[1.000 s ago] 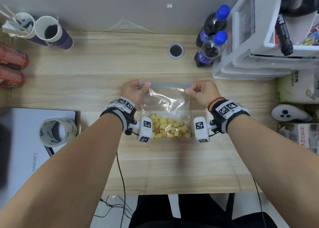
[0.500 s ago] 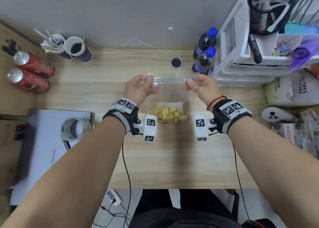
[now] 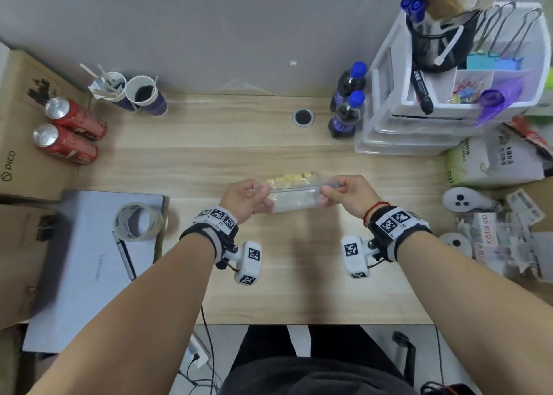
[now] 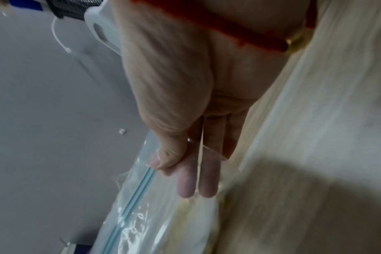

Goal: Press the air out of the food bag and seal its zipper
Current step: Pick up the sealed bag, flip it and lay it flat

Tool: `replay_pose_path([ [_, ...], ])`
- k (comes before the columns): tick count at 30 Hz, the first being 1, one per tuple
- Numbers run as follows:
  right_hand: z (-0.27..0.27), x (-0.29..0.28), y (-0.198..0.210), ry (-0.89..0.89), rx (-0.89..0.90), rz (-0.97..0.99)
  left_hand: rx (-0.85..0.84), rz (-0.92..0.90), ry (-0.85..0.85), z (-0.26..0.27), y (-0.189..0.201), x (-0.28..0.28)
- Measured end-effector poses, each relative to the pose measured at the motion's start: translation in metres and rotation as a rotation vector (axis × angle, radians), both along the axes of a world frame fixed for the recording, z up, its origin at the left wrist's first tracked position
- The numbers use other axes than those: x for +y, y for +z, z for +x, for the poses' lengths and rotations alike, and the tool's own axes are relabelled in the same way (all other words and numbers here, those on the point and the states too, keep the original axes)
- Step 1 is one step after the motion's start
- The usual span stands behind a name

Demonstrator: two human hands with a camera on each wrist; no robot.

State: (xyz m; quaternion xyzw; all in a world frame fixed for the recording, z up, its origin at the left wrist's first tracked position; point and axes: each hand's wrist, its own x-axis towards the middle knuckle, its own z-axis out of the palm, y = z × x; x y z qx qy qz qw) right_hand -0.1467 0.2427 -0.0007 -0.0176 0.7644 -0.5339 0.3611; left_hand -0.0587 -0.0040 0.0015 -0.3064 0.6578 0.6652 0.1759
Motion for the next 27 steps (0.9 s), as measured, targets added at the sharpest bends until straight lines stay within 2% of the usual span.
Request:
replay_pose_path([
  [4, 0.004, -0.004, -0.012, -0.012, -0.003, 0.069, -0.033, -0.097, -0.028, 0.002, -0.013, -0.001],
  [6, -0.007, -0.011, -0.022, -0.035, 0.046, 0.136, -0.040, -0.164, 0.023, -0.009, -0.019, -0.002],
  [8, -0.019, -0.018, -0.035, -0.056, 0.079, 0.226, -0.060, -0.314, 0.051, -0.023, -0.030, -0.005],
  [11, -0.034, -0.024, -0.055, -0.040, 0.124, 0.413, -0.155, -0.535, -0.018, -0.035, -0.051, -0.011],
  [16, -0.033, -0.023, -0.065, 0.059, 0.164, 0.587, -0.213, -0.509, -0.071, -0.038, -0.064, -0.005],
  [21, -0.018, -0.009, -0.073, 0.094, 0.337, 0.467, -0.213, -0.545, -0.033, -0.037, -0.062, 0.000],
  [25, -0.005, -0.002, -0.066, 0.359, 0.620, 0.359, -0.211, -0.498, -0.024, -0.036, -0.061, 0.006],
  [27, 0.001, 0.003, -0.064, 0.524, 0.679, 0.312, -0.200, -0.534, -0.031, -0.036, -0.065, 0.004],
])
